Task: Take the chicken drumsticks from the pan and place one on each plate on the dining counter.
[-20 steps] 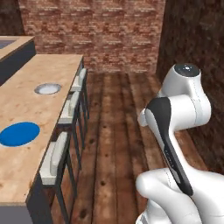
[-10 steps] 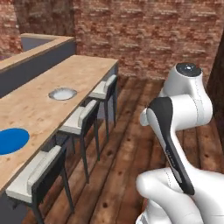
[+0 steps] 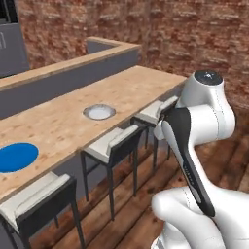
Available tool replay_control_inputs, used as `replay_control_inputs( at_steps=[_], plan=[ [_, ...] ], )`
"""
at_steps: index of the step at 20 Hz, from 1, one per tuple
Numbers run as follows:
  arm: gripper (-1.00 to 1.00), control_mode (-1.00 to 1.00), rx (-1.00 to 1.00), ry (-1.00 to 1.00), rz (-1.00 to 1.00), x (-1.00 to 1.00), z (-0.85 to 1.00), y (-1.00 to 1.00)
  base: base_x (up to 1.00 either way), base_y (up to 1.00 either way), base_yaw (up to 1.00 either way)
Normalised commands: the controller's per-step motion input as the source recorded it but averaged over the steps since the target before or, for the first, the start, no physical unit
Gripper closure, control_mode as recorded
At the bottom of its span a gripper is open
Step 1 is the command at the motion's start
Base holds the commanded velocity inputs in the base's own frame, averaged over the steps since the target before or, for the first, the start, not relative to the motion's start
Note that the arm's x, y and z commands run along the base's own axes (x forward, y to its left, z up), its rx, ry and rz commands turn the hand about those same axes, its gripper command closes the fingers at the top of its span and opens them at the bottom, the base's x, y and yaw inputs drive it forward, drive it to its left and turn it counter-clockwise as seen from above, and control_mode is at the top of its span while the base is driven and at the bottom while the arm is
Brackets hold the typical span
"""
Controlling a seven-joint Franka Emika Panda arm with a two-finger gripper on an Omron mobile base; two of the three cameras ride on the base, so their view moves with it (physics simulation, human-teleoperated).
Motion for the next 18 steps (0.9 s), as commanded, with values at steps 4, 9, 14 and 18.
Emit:
replay_control_inputs(
  at_steps=[4, 9, 14, 18],
  plan=[
    [1.0, 1.0, 0.0, 0.0, 0.0, 0.0, 0.0, 0.0, 0.97, -0.64, 0.57],
    [1.0, 1.0, 0.0, 0.0, 0.0, 0.0, 0.0, 0.0, 1.0, -0.52, 0.57],
    [1.0, 1.0, 0.0, 0.0, 0.0, 0.0, 0.0, 0.0, 0.93, -0.38, 0.57],
    [1.0, 1.0, 0.0, 0.0, 0.0, 0.0, 0.0, 0.0, 0.75, -0.21, 0.57]
  ],
)
